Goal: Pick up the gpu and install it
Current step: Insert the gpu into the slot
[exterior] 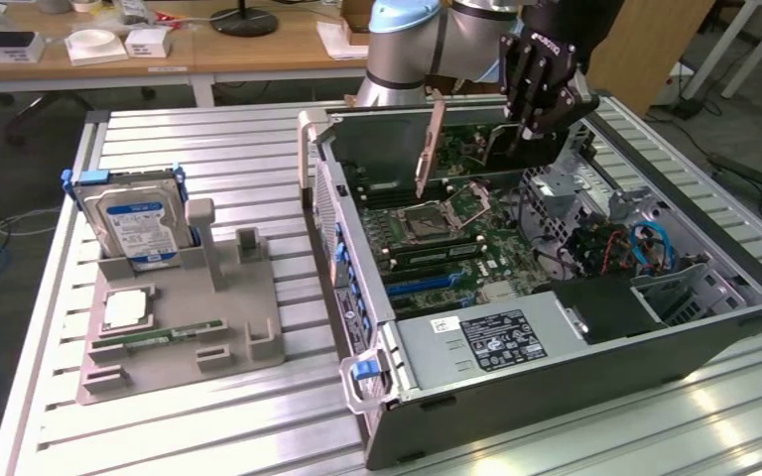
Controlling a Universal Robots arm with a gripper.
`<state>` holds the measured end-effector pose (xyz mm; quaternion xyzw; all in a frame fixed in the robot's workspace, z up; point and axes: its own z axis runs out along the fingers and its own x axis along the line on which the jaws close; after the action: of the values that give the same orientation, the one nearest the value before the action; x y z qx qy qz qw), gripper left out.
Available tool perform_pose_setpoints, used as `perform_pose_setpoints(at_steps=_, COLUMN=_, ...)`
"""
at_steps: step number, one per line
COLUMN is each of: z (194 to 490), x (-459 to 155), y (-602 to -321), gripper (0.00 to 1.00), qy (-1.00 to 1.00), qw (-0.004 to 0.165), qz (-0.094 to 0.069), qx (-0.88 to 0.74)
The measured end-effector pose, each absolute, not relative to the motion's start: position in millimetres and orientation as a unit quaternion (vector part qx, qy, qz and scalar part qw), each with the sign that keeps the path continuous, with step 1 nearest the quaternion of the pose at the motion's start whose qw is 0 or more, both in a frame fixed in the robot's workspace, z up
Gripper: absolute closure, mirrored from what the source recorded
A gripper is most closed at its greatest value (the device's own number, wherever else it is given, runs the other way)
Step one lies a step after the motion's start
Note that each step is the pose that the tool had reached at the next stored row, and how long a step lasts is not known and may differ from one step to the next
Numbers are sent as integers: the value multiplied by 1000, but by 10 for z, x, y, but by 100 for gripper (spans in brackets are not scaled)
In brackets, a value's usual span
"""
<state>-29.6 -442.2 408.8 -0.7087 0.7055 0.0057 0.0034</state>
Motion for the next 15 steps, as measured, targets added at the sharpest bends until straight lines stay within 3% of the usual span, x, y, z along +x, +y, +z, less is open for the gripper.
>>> perform_pose_setpoints(at_steps=15, z=4086, x=-299, y=-4422, gripper=73, qy=705, qw=3, qz=6, qx=-709)
